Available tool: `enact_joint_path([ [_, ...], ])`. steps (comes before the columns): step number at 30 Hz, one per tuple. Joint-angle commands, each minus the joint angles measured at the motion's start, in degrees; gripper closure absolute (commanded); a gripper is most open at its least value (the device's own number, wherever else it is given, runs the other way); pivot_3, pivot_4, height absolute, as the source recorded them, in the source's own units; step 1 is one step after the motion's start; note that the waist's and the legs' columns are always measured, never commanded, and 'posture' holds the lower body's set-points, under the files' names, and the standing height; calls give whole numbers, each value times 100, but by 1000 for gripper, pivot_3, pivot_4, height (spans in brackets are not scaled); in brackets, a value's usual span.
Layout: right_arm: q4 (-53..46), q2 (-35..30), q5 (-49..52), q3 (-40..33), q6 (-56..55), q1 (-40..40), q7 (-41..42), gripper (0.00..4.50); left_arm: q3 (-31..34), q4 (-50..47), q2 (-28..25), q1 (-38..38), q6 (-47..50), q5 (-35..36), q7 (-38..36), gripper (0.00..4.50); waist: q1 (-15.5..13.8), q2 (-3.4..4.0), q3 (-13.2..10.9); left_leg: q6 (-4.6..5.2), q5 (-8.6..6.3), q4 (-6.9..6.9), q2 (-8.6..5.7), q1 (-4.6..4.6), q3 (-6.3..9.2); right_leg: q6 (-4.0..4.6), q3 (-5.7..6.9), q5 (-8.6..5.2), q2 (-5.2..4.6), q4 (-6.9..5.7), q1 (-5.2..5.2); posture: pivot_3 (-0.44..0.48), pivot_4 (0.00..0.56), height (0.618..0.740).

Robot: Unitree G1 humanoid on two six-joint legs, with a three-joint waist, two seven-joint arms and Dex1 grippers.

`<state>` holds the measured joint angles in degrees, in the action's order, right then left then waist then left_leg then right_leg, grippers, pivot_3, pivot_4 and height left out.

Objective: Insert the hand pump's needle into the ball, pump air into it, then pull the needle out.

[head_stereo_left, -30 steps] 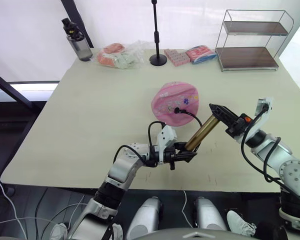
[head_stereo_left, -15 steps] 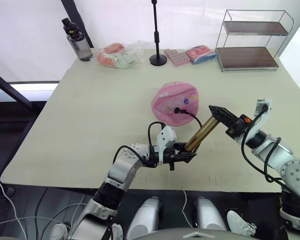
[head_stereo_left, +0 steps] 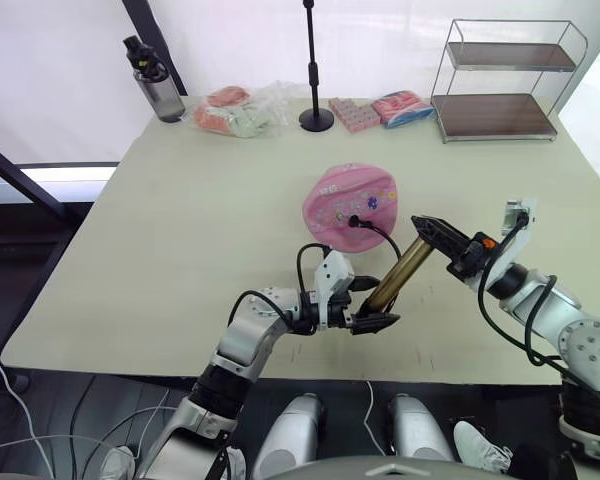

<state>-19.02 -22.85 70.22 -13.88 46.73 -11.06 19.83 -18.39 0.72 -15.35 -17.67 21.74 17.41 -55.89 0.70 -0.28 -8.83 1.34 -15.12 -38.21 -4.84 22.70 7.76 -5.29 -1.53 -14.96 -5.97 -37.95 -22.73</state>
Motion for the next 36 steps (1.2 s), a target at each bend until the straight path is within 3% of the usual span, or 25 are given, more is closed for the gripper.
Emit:
enact_joint_path([
  [1,-335,-139,-78,3,-95,-129,193,2480,95,-187,-58,-31,-54,136,-128,58,0,0,0,0,0,0,0,0,0,0,0,0,0,0,0,0,150,736],
  [5,-521,-306,-336,70,-192,-237,369,2480,62,-258,-313,-43,-78,199,-448,58,10,4,-2,0,0,1,0,0,0,0,0,0,1,0,0,0,150,736],
  [11,-949,-1018,-1418,627,-531,-325,1281,2480,-131,-86,-881,-224,174,68,-1022,58,5,11,-10,1,0,2,0,1,4,0,6,-1,2,4,0,0,150,736],
  [24,-1268,-1180,-2657,1202,-1617,-717,2409,2480,-274,496,-667,-529,-191,-107,-1163,58,3,8,-14,-1,0,0,1,3,5,-1,7,0,1,4,0,0,150,736],
  [36,-1425,-1260,-3592,1791,-2498,-333,3130,2480,-370,1633,-407,-738,-1521,-596,-1511,58,-3,4,-16,-2,1,-1,0,3,6,-1,9,0,0,5,0,0,150,736],
])
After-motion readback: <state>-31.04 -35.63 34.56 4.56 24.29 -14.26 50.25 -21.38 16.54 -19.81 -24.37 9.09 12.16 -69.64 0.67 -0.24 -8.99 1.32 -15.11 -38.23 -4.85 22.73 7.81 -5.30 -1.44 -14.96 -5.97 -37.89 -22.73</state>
